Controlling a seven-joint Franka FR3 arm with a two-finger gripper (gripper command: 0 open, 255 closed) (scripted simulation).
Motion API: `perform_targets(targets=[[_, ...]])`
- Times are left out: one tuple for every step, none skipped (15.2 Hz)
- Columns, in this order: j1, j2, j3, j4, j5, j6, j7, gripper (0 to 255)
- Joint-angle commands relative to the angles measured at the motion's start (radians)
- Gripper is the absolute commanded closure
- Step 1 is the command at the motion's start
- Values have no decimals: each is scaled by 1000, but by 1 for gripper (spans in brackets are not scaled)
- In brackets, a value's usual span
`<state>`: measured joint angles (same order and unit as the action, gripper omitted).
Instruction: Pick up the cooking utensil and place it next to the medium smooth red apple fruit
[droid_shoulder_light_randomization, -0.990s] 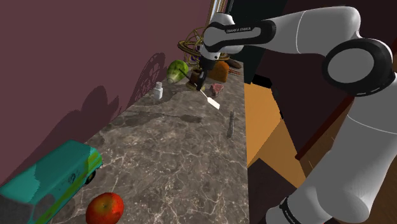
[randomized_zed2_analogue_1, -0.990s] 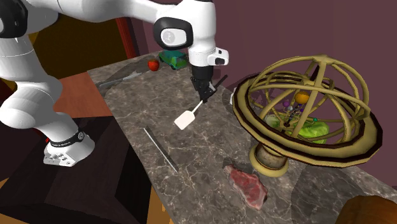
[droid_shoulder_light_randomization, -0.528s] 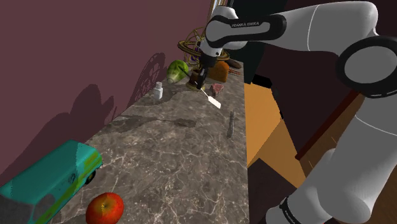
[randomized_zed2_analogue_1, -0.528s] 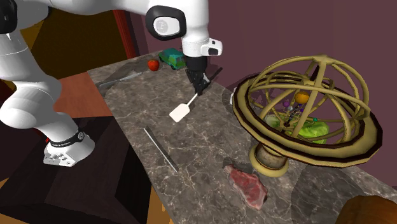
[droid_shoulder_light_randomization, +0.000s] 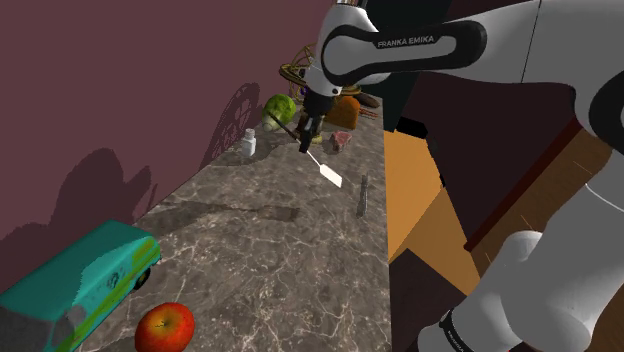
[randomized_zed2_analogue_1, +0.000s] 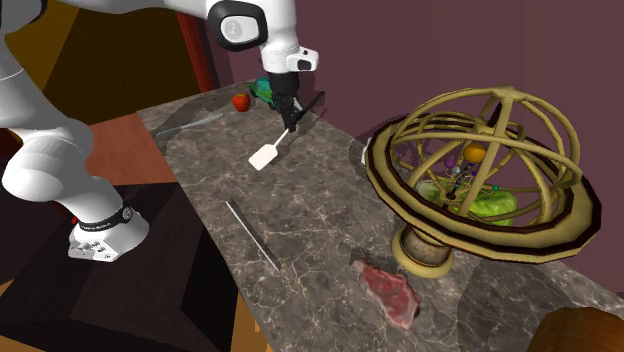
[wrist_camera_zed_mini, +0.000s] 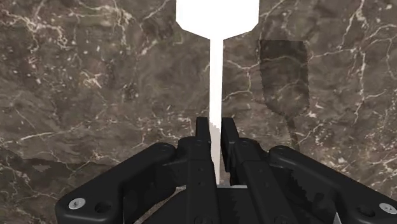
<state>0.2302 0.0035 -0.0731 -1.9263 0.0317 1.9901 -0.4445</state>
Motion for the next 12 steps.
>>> perform_targets(targets=[[22, -27, 22, -40, -5, 15, 47, 255], [33, -41, 33, -58, -7, 18, 70, 255], [44, -55, 45, -74, -8, 21, 94, 255], [55, -68, 57, -89, -9, 24, 117, 255], [65, -79, 70, -102, -10, 26, 140, 255], [76, -90, 83, -115, -11, 28, 164, 255], [87, -100, 96, -126, -11, 30, 188, 255], [97, -109, 109, -137, -11, 32, 211, 255], [108, -118, 122, -146, -10, 33, 235, 255], [119, -125, 135, -154, -10, 34, 259, 255], [130, -131, 149, -161, -9, 35, 283, 255], [140, -136, 163, -167, -9, 36, 307, 255]])
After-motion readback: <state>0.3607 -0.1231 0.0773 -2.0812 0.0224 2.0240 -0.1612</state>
